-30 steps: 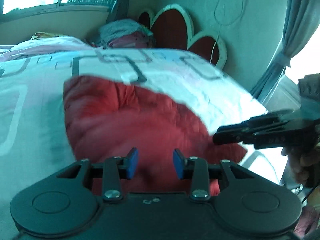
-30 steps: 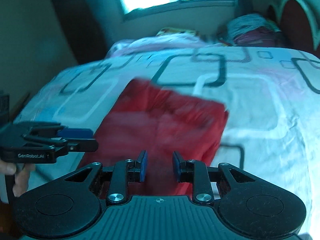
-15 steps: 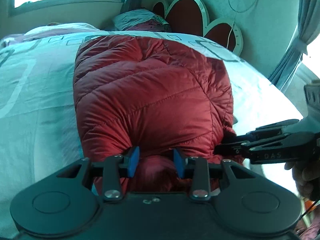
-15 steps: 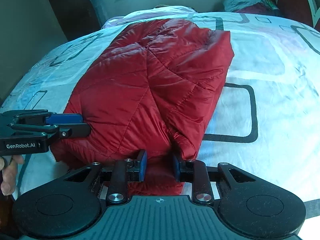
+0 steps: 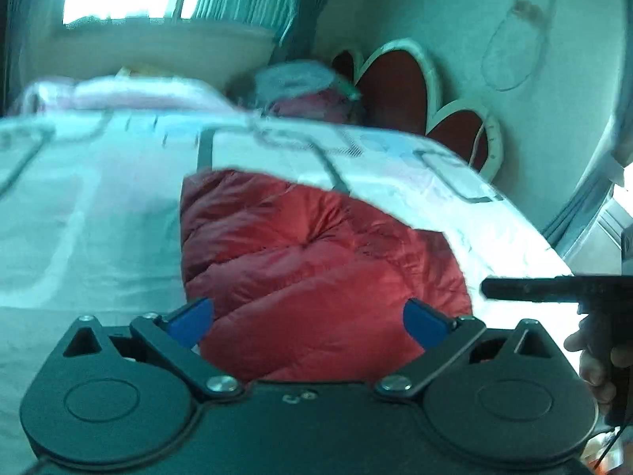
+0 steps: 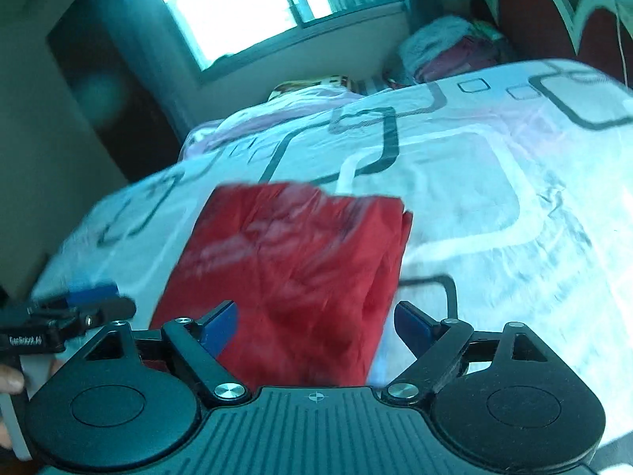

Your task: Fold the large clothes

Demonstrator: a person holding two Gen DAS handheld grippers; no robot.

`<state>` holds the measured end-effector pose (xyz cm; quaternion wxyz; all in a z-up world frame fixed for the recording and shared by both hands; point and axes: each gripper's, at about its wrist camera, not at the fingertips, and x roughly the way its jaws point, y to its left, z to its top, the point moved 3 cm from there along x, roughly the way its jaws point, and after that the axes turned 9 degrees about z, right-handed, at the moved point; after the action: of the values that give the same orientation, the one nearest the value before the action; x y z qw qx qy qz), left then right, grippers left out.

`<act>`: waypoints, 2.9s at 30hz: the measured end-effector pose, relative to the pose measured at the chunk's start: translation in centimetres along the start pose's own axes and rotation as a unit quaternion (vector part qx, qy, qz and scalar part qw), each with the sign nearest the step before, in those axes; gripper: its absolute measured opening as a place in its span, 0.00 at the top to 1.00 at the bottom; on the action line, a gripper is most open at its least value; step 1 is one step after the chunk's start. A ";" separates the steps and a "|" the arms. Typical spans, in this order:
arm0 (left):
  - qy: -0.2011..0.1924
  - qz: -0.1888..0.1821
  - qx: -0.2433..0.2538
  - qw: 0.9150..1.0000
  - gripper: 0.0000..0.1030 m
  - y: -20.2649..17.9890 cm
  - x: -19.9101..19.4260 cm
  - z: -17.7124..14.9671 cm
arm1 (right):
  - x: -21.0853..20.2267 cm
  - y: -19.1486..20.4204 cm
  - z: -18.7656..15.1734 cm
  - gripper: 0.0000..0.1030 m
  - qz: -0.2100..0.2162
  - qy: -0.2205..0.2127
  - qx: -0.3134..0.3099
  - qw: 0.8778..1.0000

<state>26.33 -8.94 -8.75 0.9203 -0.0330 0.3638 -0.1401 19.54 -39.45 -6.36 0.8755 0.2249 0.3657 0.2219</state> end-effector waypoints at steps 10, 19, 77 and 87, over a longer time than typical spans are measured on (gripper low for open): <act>0.084 0.032 -0.027 0.996 0.07 1.9 5.0 -2.2 | 5.1 -6.0 -0.2 0.40 0.002 0.065 0.116 0.991; 0.076 0.003 -0.059 0.995 0.05 2.8 3.5 -1.9 | 2.3 -7.9 -0.5 0.06 0.056 0.019 0.180 0.982; -0.025 -0.090 -0.058 0.994 0.40 12.7 -5.0 2.4 | 11.1 12.3 3.1 0.56 0.201 0.050 0.008 0.978; 0.009 -0.081 -0.098 0.992 0.39 30.4 -7.6 0.6 | 24.6 26.6 -1.4 0.56 0.191 0.087 0.014 0.978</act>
<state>28.55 22.36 -8.27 0.8948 -0.1513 0.3805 -0.1781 28.13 -4.16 -5.78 0.7786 0.2824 0.3936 0.3989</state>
